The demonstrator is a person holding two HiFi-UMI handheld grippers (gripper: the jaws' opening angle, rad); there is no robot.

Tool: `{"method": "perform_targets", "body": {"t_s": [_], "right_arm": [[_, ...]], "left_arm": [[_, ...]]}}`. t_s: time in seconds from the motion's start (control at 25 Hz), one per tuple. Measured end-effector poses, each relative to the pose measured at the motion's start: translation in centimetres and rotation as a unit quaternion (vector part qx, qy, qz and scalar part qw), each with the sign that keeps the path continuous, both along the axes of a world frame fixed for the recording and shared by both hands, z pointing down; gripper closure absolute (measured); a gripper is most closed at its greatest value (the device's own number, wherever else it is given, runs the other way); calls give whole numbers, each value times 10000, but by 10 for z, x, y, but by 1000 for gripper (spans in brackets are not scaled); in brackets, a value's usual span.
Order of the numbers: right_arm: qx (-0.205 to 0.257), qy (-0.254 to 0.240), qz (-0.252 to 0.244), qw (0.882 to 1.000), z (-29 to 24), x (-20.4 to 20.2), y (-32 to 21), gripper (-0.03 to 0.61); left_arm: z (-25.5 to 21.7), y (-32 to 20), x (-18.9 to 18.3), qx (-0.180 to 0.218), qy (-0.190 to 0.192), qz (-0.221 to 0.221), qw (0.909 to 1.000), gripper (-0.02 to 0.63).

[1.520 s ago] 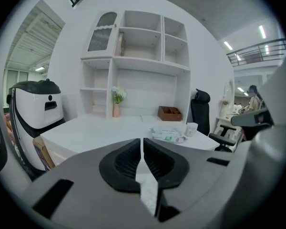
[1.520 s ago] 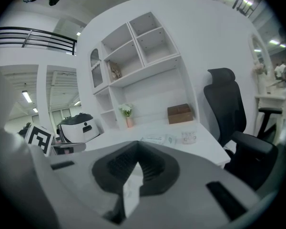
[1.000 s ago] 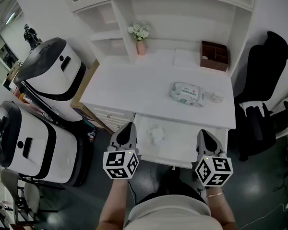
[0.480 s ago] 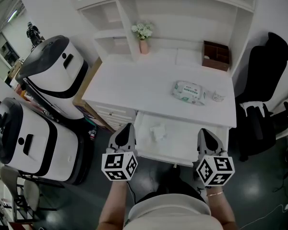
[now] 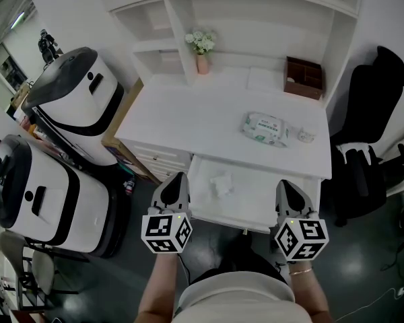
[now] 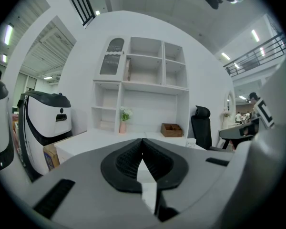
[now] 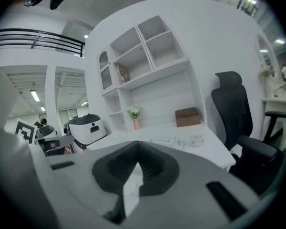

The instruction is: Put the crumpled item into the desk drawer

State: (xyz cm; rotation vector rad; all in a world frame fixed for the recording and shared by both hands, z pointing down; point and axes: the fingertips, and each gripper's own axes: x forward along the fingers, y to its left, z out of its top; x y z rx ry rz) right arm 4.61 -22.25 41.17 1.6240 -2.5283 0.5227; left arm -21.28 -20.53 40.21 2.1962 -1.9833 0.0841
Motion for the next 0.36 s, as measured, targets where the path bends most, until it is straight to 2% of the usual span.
{"method": "perform_targets", "body": {"t_s": [0.36], "right_arm": [[-31, 1, -75, 10000, 4, -3, -6, 577]], "left_arm": [[4, -5, -2, -32, 17, -27, 10000, 620]]}}
